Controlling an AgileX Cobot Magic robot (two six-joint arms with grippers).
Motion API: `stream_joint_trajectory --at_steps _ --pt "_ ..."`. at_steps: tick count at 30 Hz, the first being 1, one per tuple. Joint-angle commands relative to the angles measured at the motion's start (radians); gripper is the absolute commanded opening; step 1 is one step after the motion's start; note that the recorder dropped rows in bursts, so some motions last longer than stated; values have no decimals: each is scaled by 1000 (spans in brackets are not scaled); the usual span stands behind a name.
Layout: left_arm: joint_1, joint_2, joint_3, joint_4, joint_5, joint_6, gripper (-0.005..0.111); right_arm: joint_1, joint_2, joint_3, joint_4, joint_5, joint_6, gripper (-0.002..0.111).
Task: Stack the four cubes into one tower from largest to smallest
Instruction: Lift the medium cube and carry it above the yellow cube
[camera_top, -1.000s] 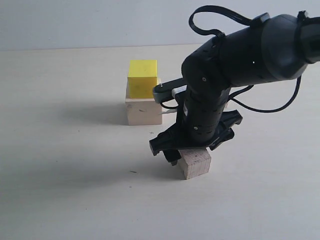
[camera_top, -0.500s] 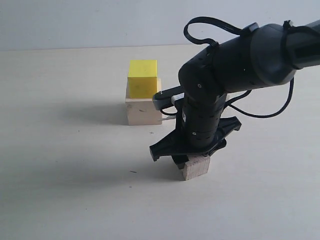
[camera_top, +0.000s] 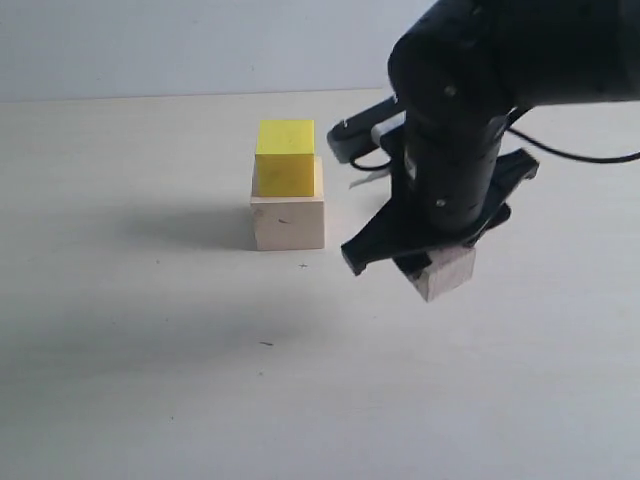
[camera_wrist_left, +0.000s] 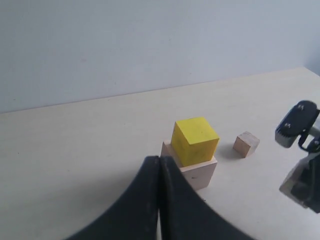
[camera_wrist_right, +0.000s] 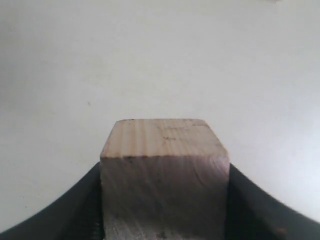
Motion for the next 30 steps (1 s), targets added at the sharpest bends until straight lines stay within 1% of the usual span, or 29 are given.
stream_joint_trajectory --at_steps 1,3,6,10,13,18,24,30 --pt "3 -5 5 -7 5 2 0 -70 -106 -58 -53 26 -2 0" --pt "3 -5 5 -7 5 0 0 -113 -134 -95 -34 31 -2 0" --pt "3 -5 5 -7 5 0 0 -161 -147 -173 59 53 -20 0" --pt "3 -5 5 -7 11 0 0 -166 -129 -283 185 42 -73 0" --pt "3 -5 5 -7 57 0 0 -150 -92 -374 265 49 -71 0" --pt "3 -5 5 -3 140 2 0 -99 -6 -509 270 104 -33 0" --pt "3 -5 5 13 193 2 0 -46 120 -687 255 179 41 0" --pt "3 -5 5 13 248 2 0 -32 259 -862 250 198 87 0"
